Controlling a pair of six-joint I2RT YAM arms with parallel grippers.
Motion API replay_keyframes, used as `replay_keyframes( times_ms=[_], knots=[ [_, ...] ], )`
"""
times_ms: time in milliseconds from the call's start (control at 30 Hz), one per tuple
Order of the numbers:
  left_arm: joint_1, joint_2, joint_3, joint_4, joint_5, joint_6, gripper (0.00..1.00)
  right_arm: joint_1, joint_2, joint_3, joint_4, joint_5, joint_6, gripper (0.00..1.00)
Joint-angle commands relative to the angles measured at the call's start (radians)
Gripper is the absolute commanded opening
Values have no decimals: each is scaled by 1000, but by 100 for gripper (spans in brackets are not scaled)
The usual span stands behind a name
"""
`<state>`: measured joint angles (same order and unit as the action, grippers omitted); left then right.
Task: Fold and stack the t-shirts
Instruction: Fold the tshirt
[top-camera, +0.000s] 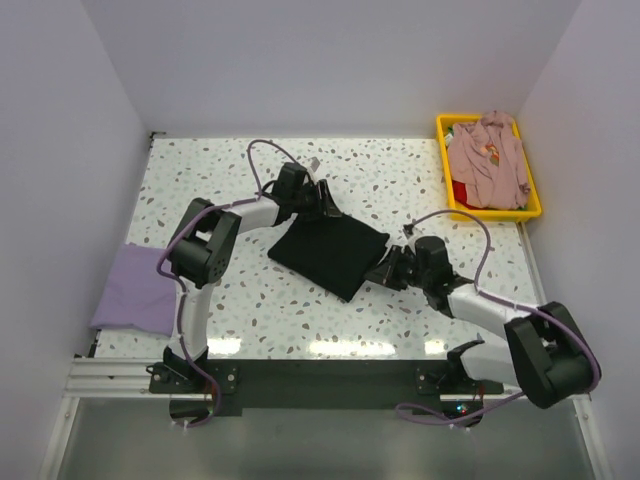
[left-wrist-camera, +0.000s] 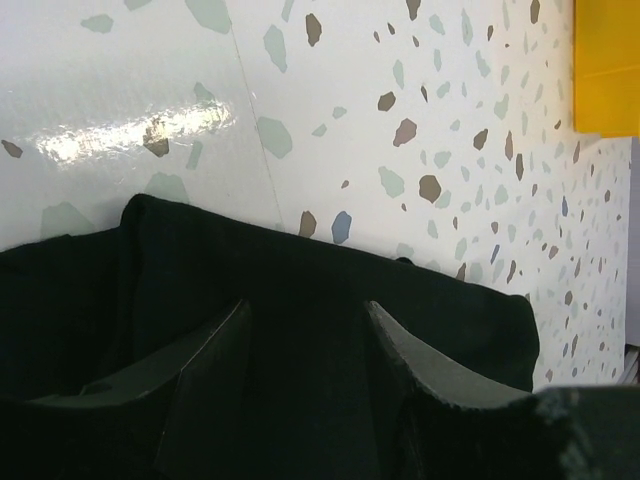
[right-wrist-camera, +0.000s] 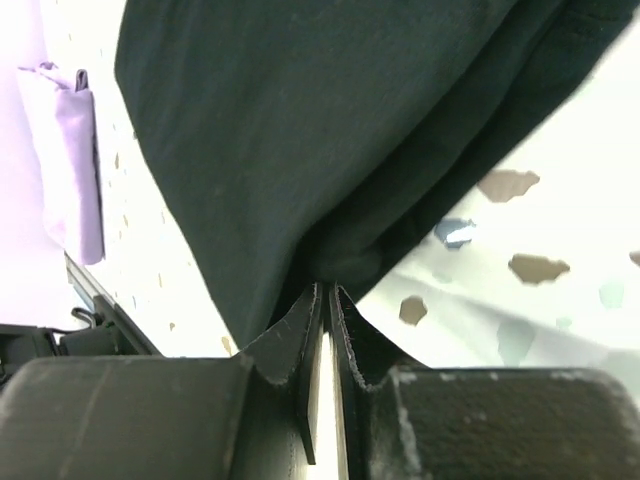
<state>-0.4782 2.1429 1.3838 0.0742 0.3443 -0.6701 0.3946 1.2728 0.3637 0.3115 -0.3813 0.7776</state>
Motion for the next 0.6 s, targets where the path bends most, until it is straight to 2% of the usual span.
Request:
replay_keyframes(
  times_ms=[0,33,67,167,200,300,367,567],
  knots=[
    [-2,17,4,29,13,-13,54,6,-125,-2,-106,48,-31,10],
    [-2,15,4,29,13,-11,54,4,-166,3,-141,67,-37,12],
    [-2,8,4,29,12,-10,54,6,-264,7,-222,109,-40,18],
    [0,-6,3,38,15,-5,55,6,-395,59,-349,180,-66,34],
    [0,-8,4,41,21,-6,55,6,-398,81,-370,185,-77,36],
    [3,-17,14,45,27,-11,55,6,-316,173,-416,200,-112,36],
    [9,-31,24,48,44,-14,55,7,-264,213,-394,199,-121,31],
    [35,-90,35,59,68,-28,56,7,-49,268,-316,205,-120,29]
  ],
)
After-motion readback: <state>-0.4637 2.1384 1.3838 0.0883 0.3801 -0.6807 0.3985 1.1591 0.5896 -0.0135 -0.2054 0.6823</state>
